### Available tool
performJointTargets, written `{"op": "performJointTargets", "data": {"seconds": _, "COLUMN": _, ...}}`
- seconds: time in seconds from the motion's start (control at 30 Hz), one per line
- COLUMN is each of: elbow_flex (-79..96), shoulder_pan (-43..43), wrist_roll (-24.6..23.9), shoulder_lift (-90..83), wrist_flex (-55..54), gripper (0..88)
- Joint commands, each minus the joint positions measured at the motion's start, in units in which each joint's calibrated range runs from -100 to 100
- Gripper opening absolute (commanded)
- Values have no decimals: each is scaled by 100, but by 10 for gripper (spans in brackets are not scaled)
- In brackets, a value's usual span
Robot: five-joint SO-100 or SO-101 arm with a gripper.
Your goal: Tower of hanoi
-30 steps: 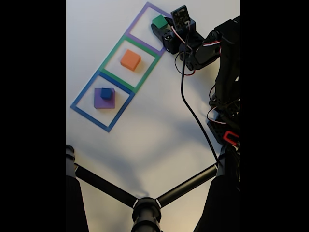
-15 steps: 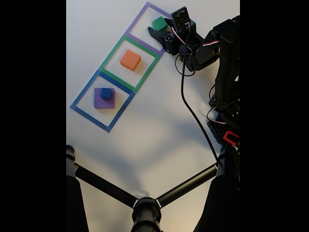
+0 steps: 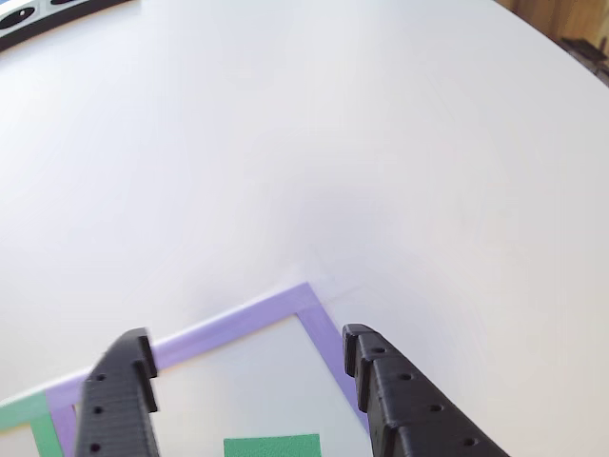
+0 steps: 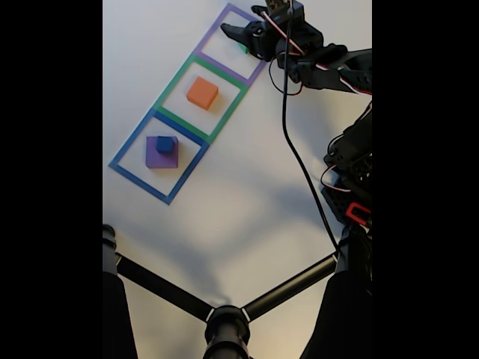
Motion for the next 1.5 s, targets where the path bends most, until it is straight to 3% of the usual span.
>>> {"op": "performJointTargets", "data": {"seconds": 0.0, "elbow_flex": -524, "shoulder_pan": -183, "wrist_roll": 0, "shoulder_lift": -1259, "wrist_flex": 1411, "gripper": 92}}
{"op": "performJointTargets", "data": {"seconds": 0.17, "elbow_flex": -697, "shoulder_pan": -305, "wrist_roll": 0, "shoulder_lift": -2308, "wrist_flex": 2763, "gripper": 24}}
{"op": "performJointTargets", "data": {"seconds": 0.43, "elbow_flex": -2160, "shoulder_pan": -740, "wrist_roll": 0, "shoulder_lift": -3807, "wrist_flex": 6429, "gripper": 4}}
{"op": "performJointTargets", "data": {"seconds": 0.63, "elbow_flex": -2805, "shoulder_pan": -1388, "wrist_roll": 0, "shoulder_lift": -4111, "wrist_flex": 7522, "gripper": 4}}
{"op": "performJointTargets", "data": {"seconds": 1.1, "elbow_flex": -2832, "shoulder_pan": -3256, "wrist_roll": 0, "shoulder_lift": -3855, "wrist_flex": 8420, "gripper": 11}}
{"op": "performJointTargets", "data": {"seconds": 1.13, "elbow_flex": -2832, "shoulder_pan": -3340, "wrist_roll": 0, "shoulder_lift": -3839, "wrist_flex": 8461, "gripper": 33}}
{"op": "performJointTargets", "data": {"seconds": 1.2, "elbow_flex": -2732, "shoulder_pan": -3538, "wrist_roll": 0, "shoulder_lift": -3839, "wrist_flex": 8372, "gripper": 167}}
{"op": "performJointTargets", "data": {"seconds": 1.47, "elbow_flex": -1469, "shoulder_pan": -4179, "wrist_roll": 0, "shoulder_lift": -4272, "wrist_flex": 7117, "gripper": 278}}
